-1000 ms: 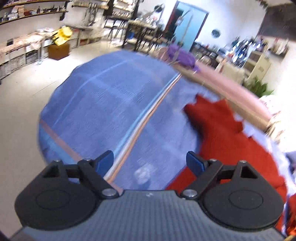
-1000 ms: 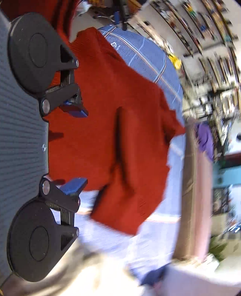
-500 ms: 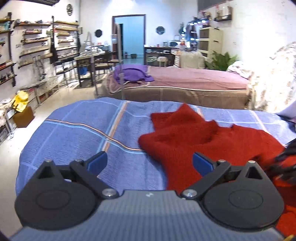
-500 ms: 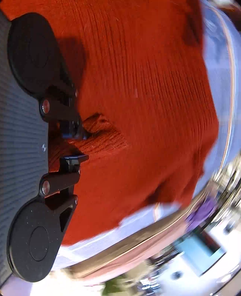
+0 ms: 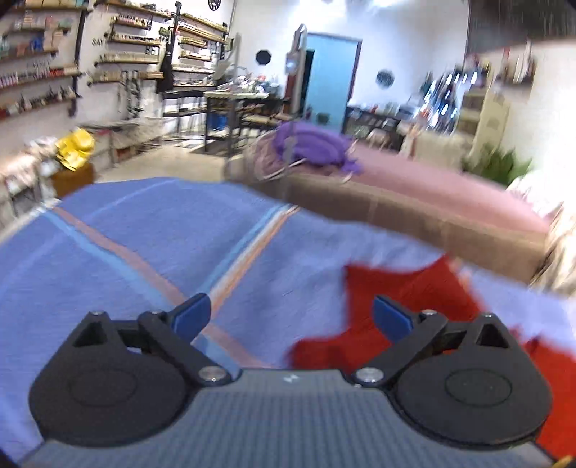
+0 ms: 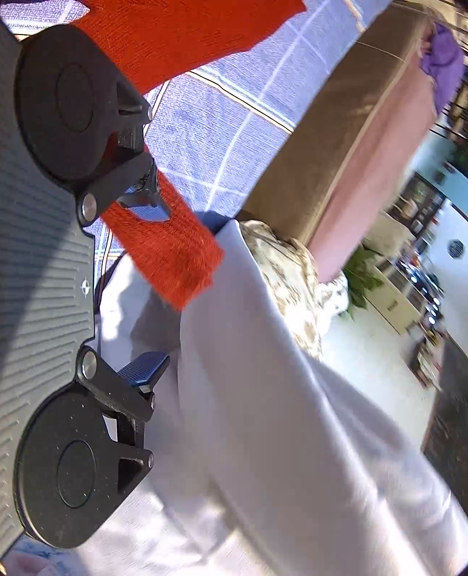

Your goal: Fold small clothes

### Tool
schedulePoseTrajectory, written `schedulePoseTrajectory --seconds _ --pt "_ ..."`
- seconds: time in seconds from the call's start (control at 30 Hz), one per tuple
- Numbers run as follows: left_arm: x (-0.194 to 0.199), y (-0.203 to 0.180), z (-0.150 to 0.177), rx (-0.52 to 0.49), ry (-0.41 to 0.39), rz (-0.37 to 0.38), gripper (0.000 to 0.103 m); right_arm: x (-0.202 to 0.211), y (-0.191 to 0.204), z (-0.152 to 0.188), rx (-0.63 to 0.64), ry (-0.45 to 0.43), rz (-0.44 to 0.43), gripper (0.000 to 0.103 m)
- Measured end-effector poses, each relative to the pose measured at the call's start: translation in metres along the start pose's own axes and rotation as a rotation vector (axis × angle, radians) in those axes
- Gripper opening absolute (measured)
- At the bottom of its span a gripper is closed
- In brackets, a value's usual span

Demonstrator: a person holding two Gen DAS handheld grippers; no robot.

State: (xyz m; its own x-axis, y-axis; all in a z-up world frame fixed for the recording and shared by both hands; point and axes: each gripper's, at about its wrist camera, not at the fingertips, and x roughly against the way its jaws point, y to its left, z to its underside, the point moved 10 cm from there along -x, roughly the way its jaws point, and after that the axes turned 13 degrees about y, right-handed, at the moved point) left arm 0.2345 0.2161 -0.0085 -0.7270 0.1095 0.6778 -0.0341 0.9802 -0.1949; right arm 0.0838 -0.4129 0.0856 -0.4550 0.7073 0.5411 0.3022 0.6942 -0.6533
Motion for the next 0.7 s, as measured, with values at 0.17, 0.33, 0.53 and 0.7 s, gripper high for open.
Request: schedulePoseTrajectory --seconds 0.17,0.33,0.53,0.7 --pt "-0.053 -0.082 -0.022 -0.133 0.044 0.115 0.102 0.054 0.044 0.026 -0.120 -0.037 -0.301 0.103" --pt "-0.126 -0.142 -0.017 -0.344 0.151 0.125 0.103 0.081 0.088 0.039 -0.107 -0.043 -0.399 0.103" --pt "-0.160 -0.146 0.011 -0.378 0.349 0.212 0.025 0.075 0.106 0.058 -0.118 0.055 -0.448 0.103" --pt "-0.122 -0.094 -0.027 -0.104 0.295 0.225 0.012 0.065 0.112 0.059 -0.224 0.115 -0.507 0.103"
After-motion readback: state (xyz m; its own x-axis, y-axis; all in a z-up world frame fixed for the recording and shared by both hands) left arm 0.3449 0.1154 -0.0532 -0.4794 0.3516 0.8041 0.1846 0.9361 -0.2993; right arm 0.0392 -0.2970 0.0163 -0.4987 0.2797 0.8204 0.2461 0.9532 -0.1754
